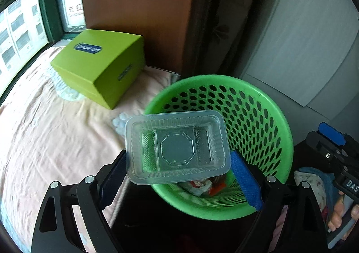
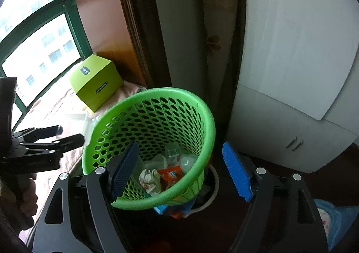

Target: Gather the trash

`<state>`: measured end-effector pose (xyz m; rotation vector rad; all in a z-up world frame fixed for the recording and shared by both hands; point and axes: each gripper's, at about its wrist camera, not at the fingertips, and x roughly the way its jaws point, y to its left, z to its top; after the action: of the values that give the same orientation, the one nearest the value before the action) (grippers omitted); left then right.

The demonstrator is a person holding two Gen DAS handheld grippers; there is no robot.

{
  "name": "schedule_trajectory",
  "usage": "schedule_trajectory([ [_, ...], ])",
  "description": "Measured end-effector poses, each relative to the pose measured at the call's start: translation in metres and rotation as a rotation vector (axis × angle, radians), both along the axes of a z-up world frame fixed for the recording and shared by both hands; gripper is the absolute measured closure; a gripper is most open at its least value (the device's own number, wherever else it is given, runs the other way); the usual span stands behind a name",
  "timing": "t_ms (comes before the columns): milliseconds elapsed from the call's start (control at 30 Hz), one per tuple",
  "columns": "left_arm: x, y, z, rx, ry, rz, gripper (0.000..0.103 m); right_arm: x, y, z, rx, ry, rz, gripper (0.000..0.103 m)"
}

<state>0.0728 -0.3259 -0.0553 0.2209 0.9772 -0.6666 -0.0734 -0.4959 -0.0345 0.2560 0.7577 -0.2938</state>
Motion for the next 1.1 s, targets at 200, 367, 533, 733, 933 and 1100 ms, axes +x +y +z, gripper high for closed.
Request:
schedule_trajectory([
  [200, -0.003, -0.015, -0.007, 0.001, 0.028, -0.030, 0.016, -0.008, -0.004, 0.000, 0.013, -0.009, -0.016, 0.026],
  [367, -0.006, -0.025, -0.012, 0.005, 0.046, -0.047, 0.016, -0.014, -0.008, 0.000, 0.017, -0.010, -0.028, 0.026],
  [533, -0.011, -0.032, -0.013, -0.007, 0.053, -0.077, 0.015, -0.018, -0.010, 0.002, 0.018, -0.016, -0.033, 0.026],
  [733, -0.015, -0.031, -0.009, -0.023, 0.050, -0.083, 0.011, -0.020, -0.007, 0.002, 0.021, -0.020, -0.030, 0.026],
  [933, -0.012, -0.011, 0.000, -0.035, 0.031, -0.045, 0.011, -0.018, 0.002, 0.003, 0.028, -0.025, -0.008, 0.026],
  [1100, -0.009, 0.016, 0.012, -0.039, -0.002, 0.006, 0.010, -0.013, 0.016, 0.007, 0.038, -0.034, 0.024, 0.026],
])
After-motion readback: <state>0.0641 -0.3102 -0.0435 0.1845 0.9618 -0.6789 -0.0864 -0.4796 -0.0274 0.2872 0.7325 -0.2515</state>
